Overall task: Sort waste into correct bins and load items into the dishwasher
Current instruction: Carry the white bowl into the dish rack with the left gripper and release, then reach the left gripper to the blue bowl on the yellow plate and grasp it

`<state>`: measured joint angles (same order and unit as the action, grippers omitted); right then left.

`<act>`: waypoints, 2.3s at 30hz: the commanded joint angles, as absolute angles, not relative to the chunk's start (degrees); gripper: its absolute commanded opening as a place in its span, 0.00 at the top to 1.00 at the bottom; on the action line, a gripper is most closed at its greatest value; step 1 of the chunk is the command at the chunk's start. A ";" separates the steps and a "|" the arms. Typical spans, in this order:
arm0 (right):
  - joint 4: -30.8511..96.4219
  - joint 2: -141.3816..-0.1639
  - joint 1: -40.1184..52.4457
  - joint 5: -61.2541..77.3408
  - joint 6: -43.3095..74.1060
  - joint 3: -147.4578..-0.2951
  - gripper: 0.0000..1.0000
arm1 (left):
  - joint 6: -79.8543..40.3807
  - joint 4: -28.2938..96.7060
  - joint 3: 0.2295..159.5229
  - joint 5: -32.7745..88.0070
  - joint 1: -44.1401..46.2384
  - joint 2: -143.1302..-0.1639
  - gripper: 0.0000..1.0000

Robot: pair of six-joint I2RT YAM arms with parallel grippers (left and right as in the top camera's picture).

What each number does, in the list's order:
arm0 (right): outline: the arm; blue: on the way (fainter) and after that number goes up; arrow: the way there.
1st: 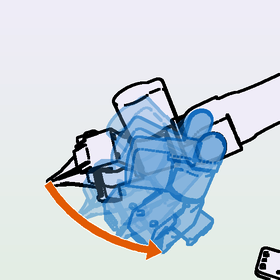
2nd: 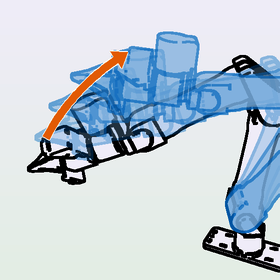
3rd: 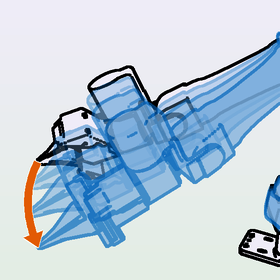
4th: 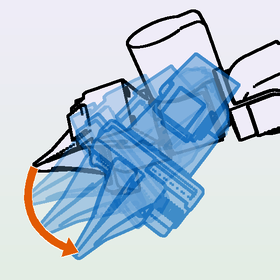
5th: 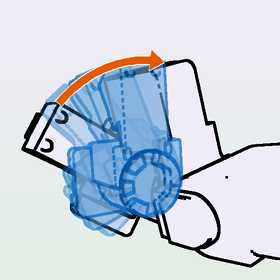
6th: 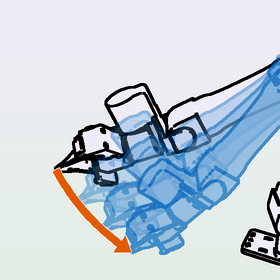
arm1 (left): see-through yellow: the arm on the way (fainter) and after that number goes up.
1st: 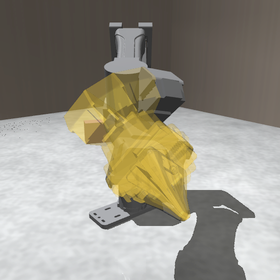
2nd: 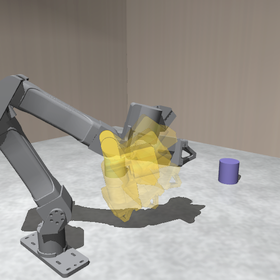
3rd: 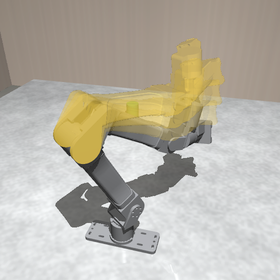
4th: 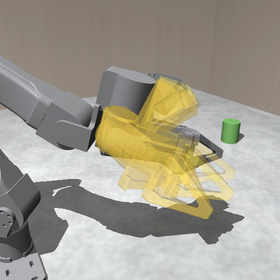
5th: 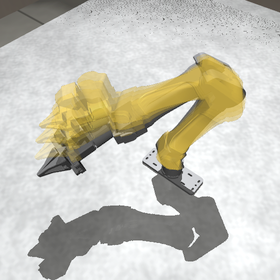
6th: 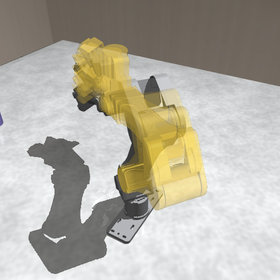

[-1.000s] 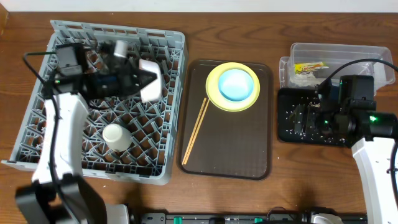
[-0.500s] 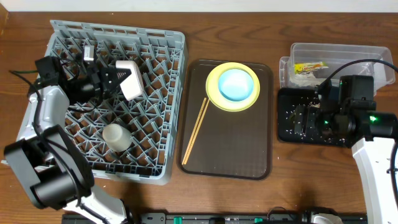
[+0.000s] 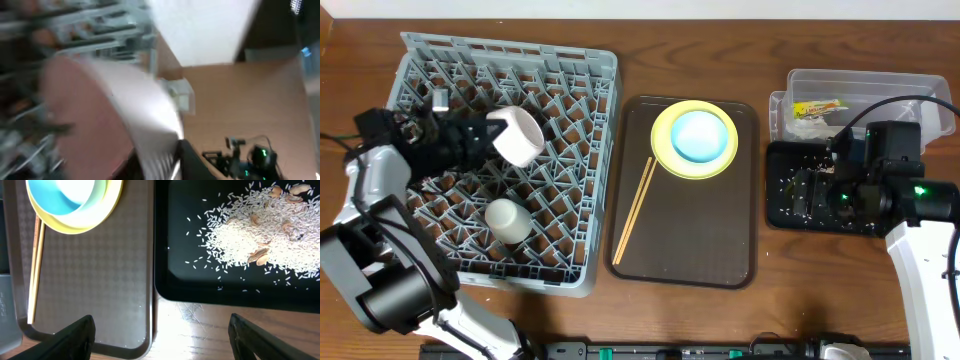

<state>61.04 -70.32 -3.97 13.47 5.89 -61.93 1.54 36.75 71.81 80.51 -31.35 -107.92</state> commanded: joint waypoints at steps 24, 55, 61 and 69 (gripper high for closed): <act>61.12 -69.87 -4.34 13.54 6.37 -62.83 0.16 | 1.48 44.07 72.14 46.59 -21.82 -82.43 0.21; 62.22 -69.87 -4.34 13.50 6.37 -62.83 0.16 | 0.64 24.64 84.36 10.20 35.59 -107.83 0.04; 62.26 -69.87 -4.34 13.50 6.37 -62.83 0.16 | 0.64 21.23 84.36 10.20 38.52 -115.66 0.07; 62.61 -69.87 -4.34 13.52 6.37 -62.83 0.16 | 0.62 20.91 84.33 7.16 38.87 -119.09 0.26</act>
